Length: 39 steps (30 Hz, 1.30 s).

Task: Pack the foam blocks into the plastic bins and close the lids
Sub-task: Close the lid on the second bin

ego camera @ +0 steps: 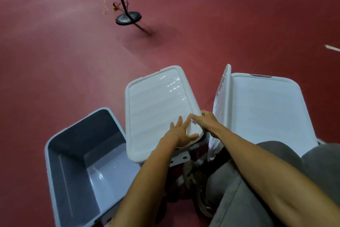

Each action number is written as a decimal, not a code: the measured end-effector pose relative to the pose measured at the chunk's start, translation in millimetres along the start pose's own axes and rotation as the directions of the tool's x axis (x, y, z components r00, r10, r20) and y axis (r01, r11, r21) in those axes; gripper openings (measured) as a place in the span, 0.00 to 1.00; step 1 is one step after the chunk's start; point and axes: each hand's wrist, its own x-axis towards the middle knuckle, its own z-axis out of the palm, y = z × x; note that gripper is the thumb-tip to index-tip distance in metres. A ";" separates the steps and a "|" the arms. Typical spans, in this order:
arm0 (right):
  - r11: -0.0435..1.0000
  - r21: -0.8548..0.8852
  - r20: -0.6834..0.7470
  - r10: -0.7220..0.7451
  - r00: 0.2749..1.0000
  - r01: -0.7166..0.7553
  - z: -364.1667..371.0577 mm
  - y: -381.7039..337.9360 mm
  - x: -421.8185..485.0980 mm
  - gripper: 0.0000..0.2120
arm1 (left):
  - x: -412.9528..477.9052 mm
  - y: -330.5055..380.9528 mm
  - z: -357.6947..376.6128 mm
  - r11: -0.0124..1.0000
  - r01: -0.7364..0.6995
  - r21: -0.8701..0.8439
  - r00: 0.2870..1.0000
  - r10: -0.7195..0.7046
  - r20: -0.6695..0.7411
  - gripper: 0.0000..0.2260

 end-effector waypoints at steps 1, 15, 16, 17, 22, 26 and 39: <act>0.999 -0.045 0.010 0.009 1.000 -0.008 -0.2 2.7 0.9 0.19 | 4.6 0.7 5.7 1.000 -0.001 0.030 1.000 0.001 -0.015 0.41; 0.799 -0.601 -0.087 -0.022 0.996 -0.035 -7.3 53.2 62.7 0.17 | 58.2 14.5 62.4 0.934 0.021 0.356 0.998 0.003 -0.064 0.44; 0.776 -0.630 -0.093 -0.035 0.995 -0.031 -5.1 55.6 63.3 0.17 | 60.1 13.4 67.4 0.919 0.026 0.393 0.996 0.008 -0.083 0.45; 0.740 -0.672 -0.106 -0.058 0.993 -0.029 -2.7 58.3 63.1 0.18 | 62.3 12.2 72.6 0.902 0.033 0.430 0.995 0.013 -0.103 0.44; 0.396 -0.914 0.008 -0.208 0.978 0.092 10.9 62.7 58.4 0.27 | 66.7 10.4 86.4 0.881 0.020 0.473 0.998 0.009 -0.060 0.44; 0.496 -0.864 0.121 0.039 0.992 0.086 14.1 81.0 59.1 0.47 | 64.4 10.1 77.9 0.898 -0.043 0.439 0.999 0.042 0.011 0.42; 0.060 -0.862 0.501 -0.050 0.864 0.504 40.1 99.7 54.2 0.41 | 8.9 -113.3 79.0 0.935 0.344 0.091 0.937 -0.335 -0.099 0.42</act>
